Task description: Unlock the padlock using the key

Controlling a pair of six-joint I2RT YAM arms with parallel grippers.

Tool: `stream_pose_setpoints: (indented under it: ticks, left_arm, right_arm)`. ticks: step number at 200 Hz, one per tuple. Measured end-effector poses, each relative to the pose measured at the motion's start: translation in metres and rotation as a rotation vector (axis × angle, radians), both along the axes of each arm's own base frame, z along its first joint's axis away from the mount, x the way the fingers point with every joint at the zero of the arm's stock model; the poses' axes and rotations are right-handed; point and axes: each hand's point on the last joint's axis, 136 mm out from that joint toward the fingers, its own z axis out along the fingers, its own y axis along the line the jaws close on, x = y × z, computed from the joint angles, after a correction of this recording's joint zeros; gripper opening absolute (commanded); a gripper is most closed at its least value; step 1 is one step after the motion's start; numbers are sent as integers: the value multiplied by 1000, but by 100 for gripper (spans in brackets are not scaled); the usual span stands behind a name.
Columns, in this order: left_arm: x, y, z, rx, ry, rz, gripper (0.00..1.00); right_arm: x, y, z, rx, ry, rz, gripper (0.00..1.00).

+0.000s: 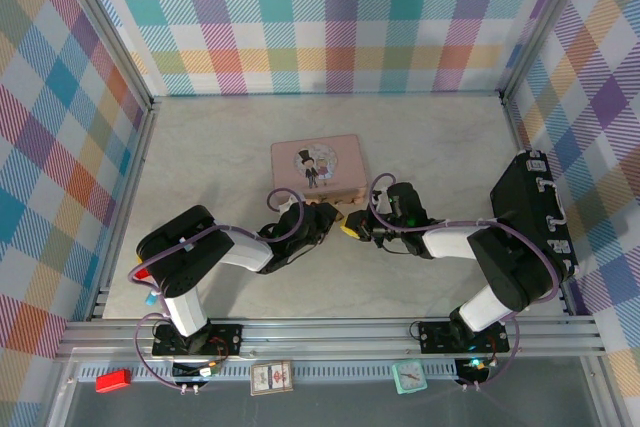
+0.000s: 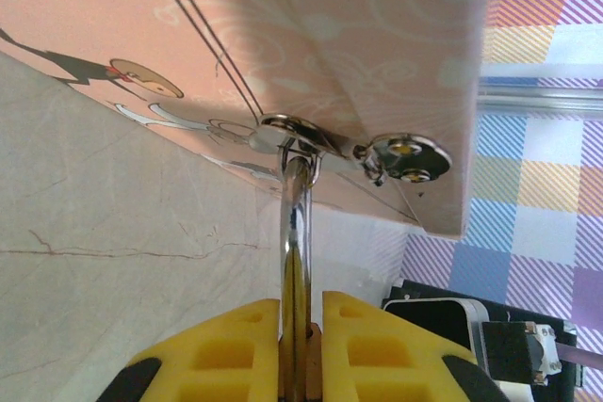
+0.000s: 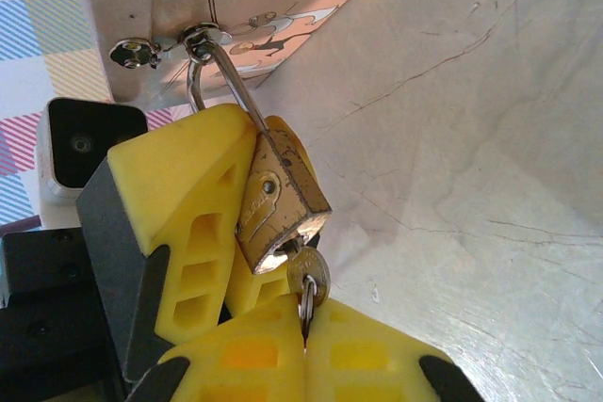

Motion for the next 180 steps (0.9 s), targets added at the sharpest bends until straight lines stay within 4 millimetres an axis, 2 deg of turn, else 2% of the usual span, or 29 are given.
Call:
stream_pose_setpoints:
  ticks: [46, 64, 69, 85, 104, 137, 180]
  left_arm:
    - [1, 0, 0, 16, -13, 8, 0]
    - [0, 0, 0, 18, -13, 7, 0]
    - [0, 0, 0, 17, -13, 6, 0]
    - [-1, -1, 0, 13, -9, -7, 0]
    - [-4, -5, 0, 2, -4, -30, 0]
    - [-11, -11, 0, -9, 9, -81, 0]
    - [-14, -10, 1, 13, 11, -107, 0]
  right_arm:
    - [1, -1, 0, 2, 14, -16, 0]
    - [1, -1, -1, -3, 17, -18, 12]
    - [1, -1, -1, -4, 15, -19, 19]
    - [1, -4, 0, -19, 2, -19, 32]
    - [9, -9, 10, -44, -64, -46, 45]
    - [13, -20, 35, -85, -195, -58, 56]
    - [8, -36, 62, -201, -360, -26, 57]
